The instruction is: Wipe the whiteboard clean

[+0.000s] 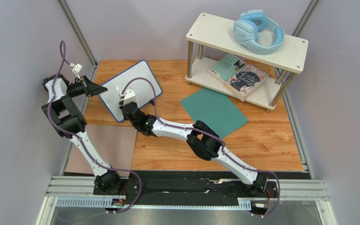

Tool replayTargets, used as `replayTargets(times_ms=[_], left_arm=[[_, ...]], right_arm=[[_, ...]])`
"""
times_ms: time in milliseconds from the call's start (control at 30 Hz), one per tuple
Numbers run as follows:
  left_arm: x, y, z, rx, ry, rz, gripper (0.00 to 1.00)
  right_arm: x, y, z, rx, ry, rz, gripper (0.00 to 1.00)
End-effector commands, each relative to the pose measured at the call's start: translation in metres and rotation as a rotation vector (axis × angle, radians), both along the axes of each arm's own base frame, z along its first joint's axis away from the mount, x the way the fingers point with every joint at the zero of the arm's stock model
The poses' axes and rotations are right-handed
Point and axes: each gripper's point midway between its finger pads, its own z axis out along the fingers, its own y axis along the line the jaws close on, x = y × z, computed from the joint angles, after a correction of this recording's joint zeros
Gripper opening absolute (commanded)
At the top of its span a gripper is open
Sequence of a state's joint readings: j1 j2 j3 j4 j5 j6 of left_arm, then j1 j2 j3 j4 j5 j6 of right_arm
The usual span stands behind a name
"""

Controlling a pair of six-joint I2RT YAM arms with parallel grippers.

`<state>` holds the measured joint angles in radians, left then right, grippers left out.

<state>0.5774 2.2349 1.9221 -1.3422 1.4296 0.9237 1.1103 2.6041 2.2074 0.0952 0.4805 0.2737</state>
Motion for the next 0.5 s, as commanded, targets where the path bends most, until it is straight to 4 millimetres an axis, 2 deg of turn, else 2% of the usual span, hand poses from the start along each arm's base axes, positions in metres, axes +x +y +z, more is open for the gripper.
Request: replayTargets(times_ms=[0, 200, 233, 333, 367, 433, 467], left_arm=[[-0.039, -0.023, 0.024, -0.122, 0.231, -0.012, 0.00], [-0.039, -0.024, 0.024, -0.131, 0.231, -0.011, 0.00], [-0.040, -0.024, 0.023, -0.132, 0.232, -0.011, 0.00], [-0.042, -0.025, 0.023, -0.124, 0.230, -0.015, 0.00], [-0.042, -0.025, 0.023, -0.122, 0.231, -0.015, 0.00], [-0.043, -0.025, 0.022, -0.121, 0.234, -0.016, 0.00], [-0.044, -0.026, 0.023, -0.121, 0.234, -0.016, 0.00]], right_arm=[[0.013, -0.003, -0.010, -0.015, -0.046, -0.050, 0.00], [0.016, -0.007, -0.013, -0.032, -0.039, -0.089, 0.00], [0.019, -0.010, -0.007, -0.029, -0.037, -0.118, 0.00], [0.023, -0.016, -0.014, -0.043, -0.013, -0.158, 0.00], [0.026, -0.015, -0.008, -0.023, -0.015, -0.174, 0.00], [0.029, -0.023, -0.014, -0.056, 0.003, -0.200, 0.00], [0.029, -0.022, -0.010, -0.038, 0.010, -0.214, 0.00]])
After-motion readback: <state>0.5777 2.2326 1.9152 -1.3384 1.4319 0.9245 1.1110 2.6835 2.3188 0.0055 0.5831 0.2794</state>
